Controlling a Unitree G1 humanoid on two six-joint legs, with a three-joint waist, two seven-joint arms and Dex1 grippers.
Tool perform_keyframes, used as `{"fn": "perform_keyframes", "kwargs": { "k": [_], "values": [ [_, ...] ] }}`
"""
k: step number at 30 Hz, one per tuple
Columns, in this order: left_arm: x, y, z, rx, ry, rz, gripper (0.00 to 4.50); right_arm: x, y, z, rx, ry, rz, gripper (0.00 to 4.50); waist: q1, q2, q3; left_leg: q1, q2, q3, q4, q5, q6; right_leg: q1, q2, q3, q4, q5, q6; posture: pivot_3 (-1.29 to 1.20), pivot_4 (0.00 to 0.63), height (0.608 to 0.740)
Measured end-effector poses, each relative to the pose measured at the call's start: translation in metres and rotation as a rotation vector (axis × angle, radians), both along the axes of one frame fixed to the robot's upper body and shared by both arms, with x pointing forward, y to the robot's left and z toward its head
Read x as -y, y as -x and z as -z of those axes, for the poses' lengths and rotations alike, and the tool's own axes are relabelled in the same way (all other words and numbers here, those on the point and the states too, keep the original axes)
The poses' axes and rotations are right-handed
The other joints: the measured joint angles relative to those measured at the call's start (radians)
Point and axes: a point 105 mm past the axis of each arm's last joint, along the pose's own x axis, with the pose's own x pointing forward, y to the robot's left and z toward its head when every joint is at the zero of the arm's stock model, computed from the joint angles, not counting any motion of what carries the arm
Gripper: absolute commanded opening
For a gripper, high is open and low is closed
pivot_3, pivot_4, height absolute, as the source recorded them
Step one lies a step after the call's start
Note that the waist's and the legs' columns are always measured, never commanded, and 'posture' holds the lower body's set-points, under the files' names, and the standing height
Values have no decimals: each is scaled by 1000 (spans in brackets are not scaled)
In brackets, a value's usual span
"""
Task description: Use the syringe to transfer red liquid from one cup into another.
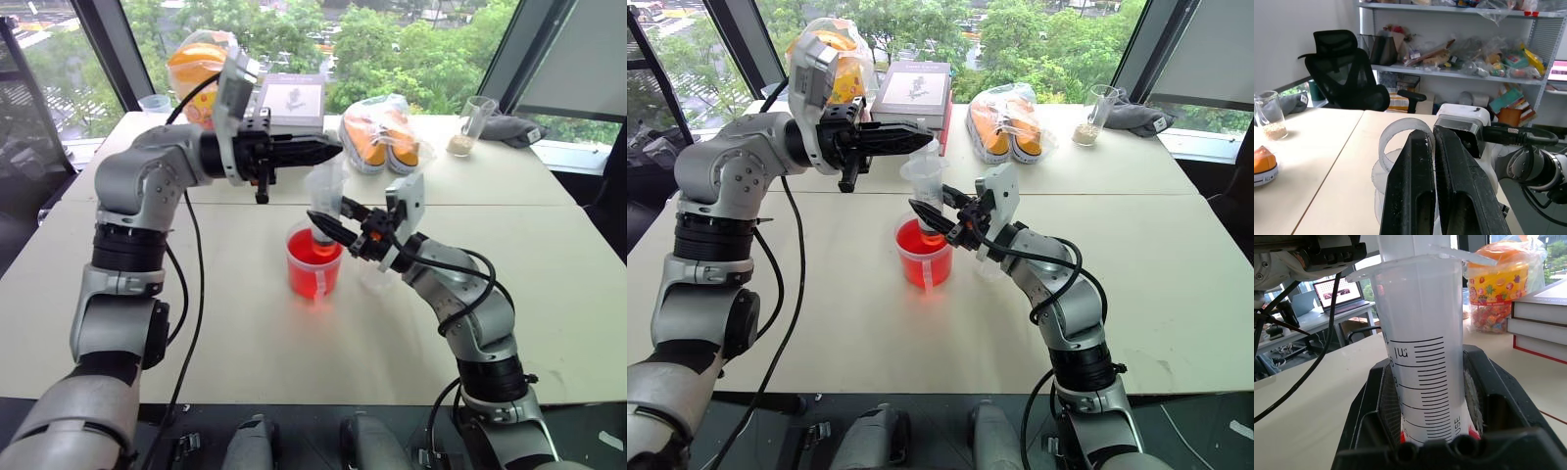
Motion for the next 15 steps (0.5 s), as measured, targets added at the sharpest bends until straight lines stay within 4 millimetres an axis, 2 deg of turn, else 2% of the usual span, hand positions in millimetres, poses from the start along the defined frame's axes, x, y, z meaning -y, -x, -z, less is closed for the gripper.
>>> {"fn": "perform_keyframes", "kwargs": {
  "k": [7,10,15],
  "values": [
    [-1,0,0,2,-2,-2,54,-1,0,-1,0,2,-3,1426,0,0,0,0,0,0,0,0,0,0,0,0,0,0,0,0,150,740],
    [-2,0,-1,4,-4,-12,1037,-3,1,-3,-2,5,-16,1426,-1,0,0,0,0,0,0,0,0,0,0,0,0,0,0,0,150,740],
    [-7,12,-3,41,-24,13,3560,-3,-2,-12,-2,11,-17,1426,-2,0,0,0,0,0,0,0,0,0,0,0,0,0,0,0,150,740]
  ]
}}
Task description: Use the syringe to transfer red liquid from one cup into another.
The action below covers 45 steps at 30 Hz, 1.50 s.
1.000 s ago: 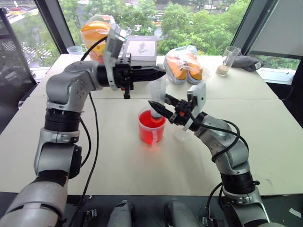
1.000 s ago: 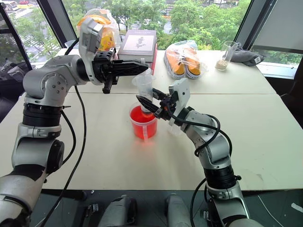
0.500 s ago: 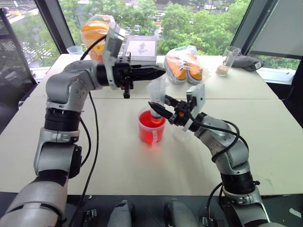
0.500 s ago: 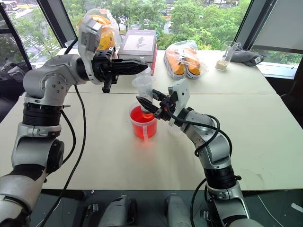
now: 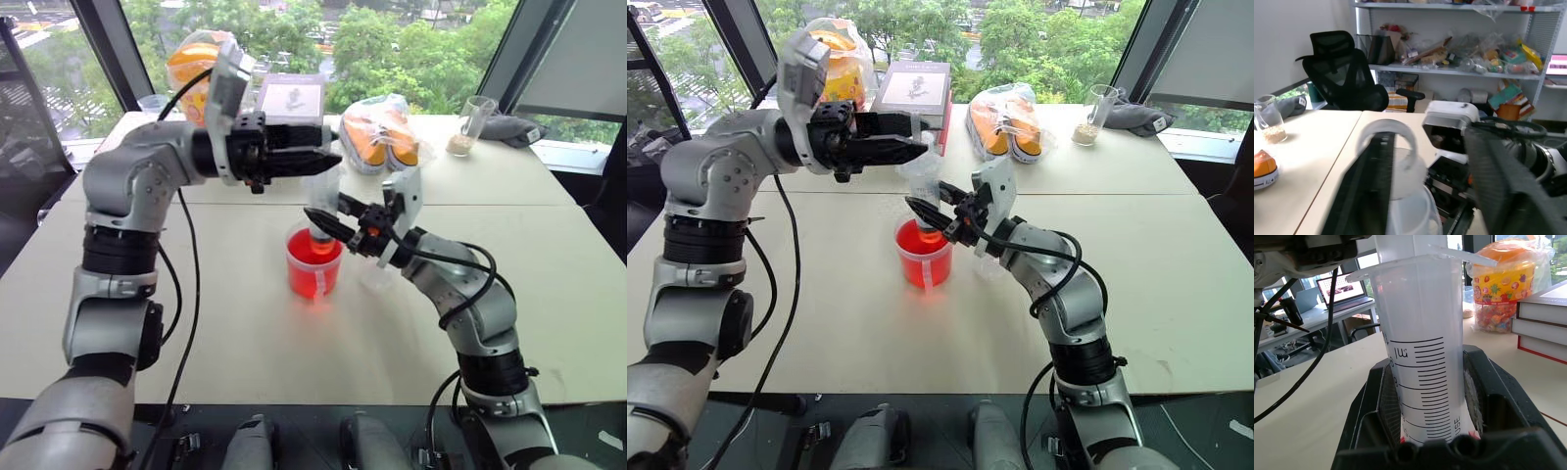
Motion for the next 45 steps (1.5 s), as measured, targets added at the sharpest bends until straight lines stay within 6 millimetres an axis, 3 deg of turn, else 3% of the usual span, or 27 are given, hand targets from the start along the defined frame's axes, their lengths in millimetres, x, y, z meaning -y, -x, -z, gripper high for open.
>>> {"fn": "perform_keyframes", "kwargs": {
  "k": [2,8,13,17,22,24,29,33,39,45],
  "values": [
    [-3,1,2,7,-1,-7,4462,0,-2,-2,-16,-3,4,1426,1,0,0,0,0,0,0,0,0,0,0,0,0,0,0,0,150,740],
    [-23,-1,9,0,-20,-89,4462,-1,-1,-5,-39,-27,-12,1426,-1,0,0,0,0,0,0,0,0,0,0,0,0,0,0,0,150,740],
    [-37,-4,26,-77,-49,-146,4462,-2,5,-26,22,-66,-31,1426,0,0,0,0,0,0,0,0,0,0,0,0,0,0,0,0,150,740],
    [-44,-3,22,-64,-45,-173,4462,-1,4,-32,28,-84,-20,1426,3,0,0,0,0,1,0,0,0,0,-1,0,0,0,0,0,150,740],
    [-42,-5,22,-66,-29,-183,4462,21,13,-82,143,-134,27,1426,6,0,0,0,0,0,0,0,0,0,-1,-1,-1,0,0,0,150,740],
    [-40,-5,22,-67,-24,-177,4462,31,17,-89,165,-135,57,1426,5,0,0,0,0,0,-1,0,0,0,-1,-1,-1,0,0,0,150,740],
    [-33,-5,25,-68,-10,-146,4462,59,15,-79,136,-97,177,1426,4,0,0,0,0,1,-1,0,0,0,-1,0,-1,0,0,0,150,740],
    [-28,-7,25,-66,1,-129,4462,80,11,-52,60,-77,262,1426,4,0,0,0,0,1,-1,0,0,0,-1,0,-1,0,0,0,150,740],
    [-12,-10,22,-59,17,-75,4462,91,10,-27,25,-66,322,1426,4,0,0,0,0,0,-1,0,0,0,-1,0,-1,0,0,0,150,740],
    [17,-18,2,-15,84,-23,4462,91,7,-7,-10,-43,338,1426,5,0,0,0,-1,0,-1,0,0,1,-1,0,-2,0,0,0,150,740]
  ]
}}
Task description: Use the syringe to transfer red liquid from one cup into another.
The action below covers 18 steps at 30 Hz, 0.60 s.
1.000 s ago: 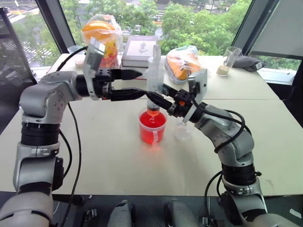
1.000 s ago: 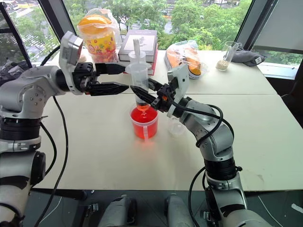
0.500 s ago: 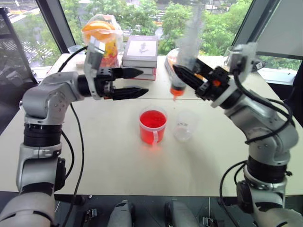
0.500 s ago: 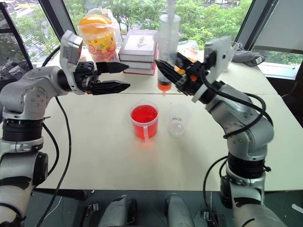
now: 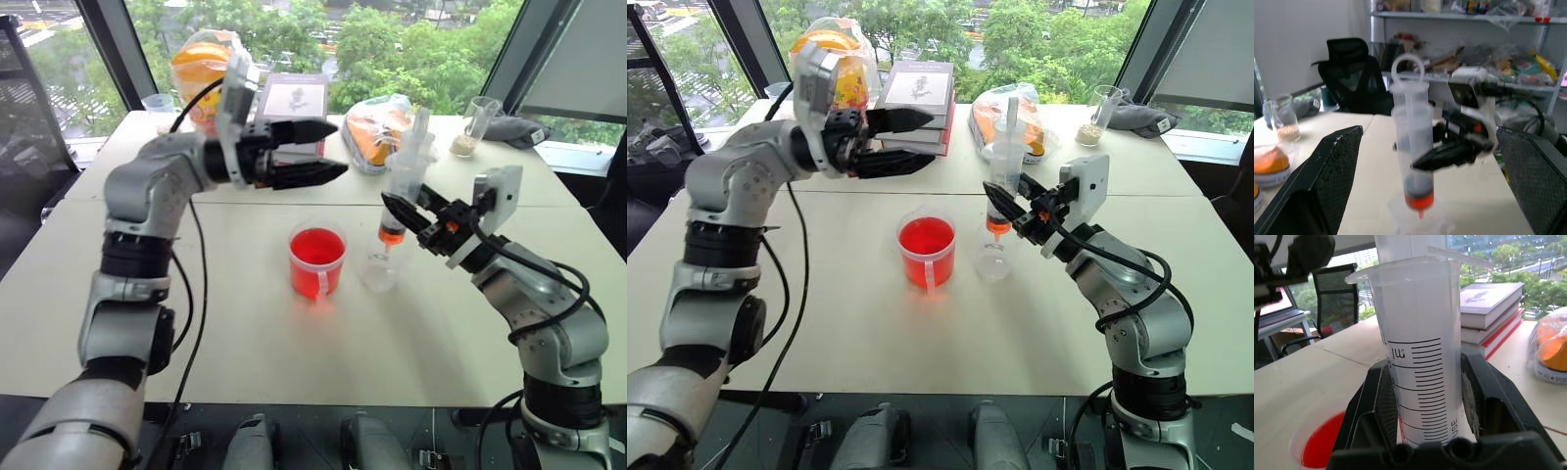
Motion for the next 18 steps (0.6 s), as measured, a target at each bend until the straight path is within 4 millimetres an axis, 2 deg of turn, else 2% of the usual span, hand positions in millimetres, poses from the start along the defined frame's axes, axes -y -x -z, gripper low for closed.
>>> {"fn": "perform_keyframes", "kwargs": {
  "k": [7,11,18],
  "values": [
    [35,-19,-18,38,51,15,4462,0,0,3,8,7,8,1426,-2,0,0,0,0,0,0,0,0,0,1,0,0,0,0,0,150,740],
    [49,-26,-12,22,37,32,4462,-2,0,4,5,10,4,1426,-2,0,0,0,0,0,-1,0,0,0,1,0,0,0,0,0,150,740],
    [57,-18,-4,12,3,113,4462,-3,0,5,3,19,2,1426,-1,0,0,0,0,-1,-1,0,0,0,1,0,0,0,0,0,150,740]
  ]
}}
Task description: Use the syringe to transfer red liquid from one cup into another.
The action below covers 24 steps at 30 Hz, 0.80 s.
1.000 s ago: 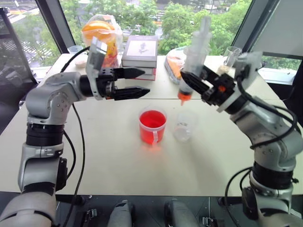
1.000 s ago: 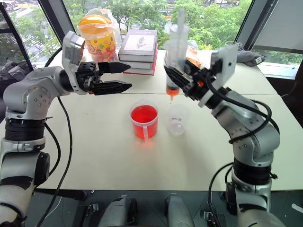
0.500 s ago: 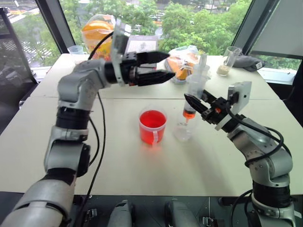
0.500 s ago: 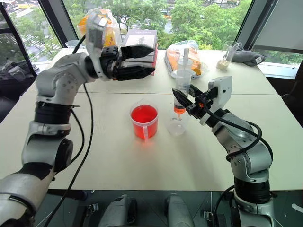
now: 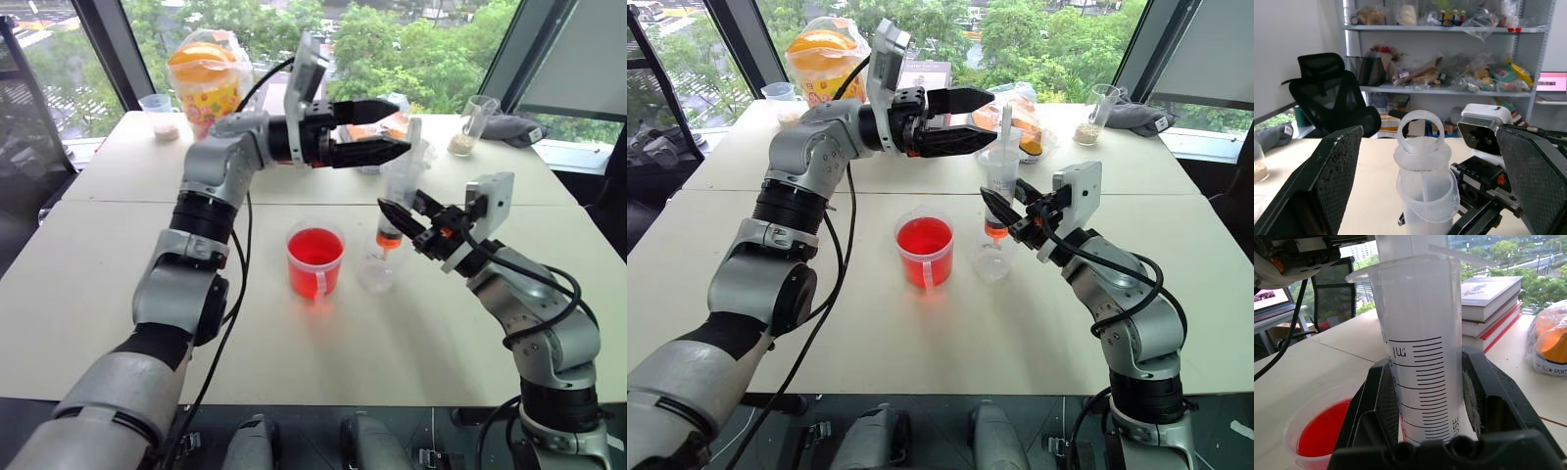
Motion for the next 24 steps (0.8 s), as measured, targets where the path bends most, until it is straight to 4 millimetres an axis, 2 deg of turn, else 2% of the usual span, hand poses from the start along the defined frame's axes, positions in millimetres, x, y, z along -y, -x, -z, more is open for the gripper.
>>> {"fn": "perform_keyframes", "kwargs": {
  "k": [8,11,16,17,24],
  "values": [
    [12,3,4,-13,-3,22,4462,0,0,-1,4,2,-2,1426,0,0,0,0,0,0,0,0,0,0,0,0,0,0,0,0,150,740],
    [18,2,5,-29,1,22,3605,-1,0,-2,5,2,-2,1426,0,0,0,0,0,0,0,0,0,0,0,0,0,0,0,0,150,740],
    [22,1,-1,-36,8,15,1029,-2,1,-2,6,4,-9,1426,-1,0,0,0,0,0,0,0,0,0,0,0,0,0,0,0,150,740],
    [22,0,-1,-37,9,14,757,-2,0,-1,5,5,-8,1426,-1,0,0,0,0,-1,0,0,0,0,0,0,0,0,0,0,150,740],
    [22,1,2,-26,-12,18,749,-3,0,0,-4,8,-11,1426,0,0,0,0,0,0,0,0,0,0,0,0,0,0,0,0,150,740]
  ]
}}
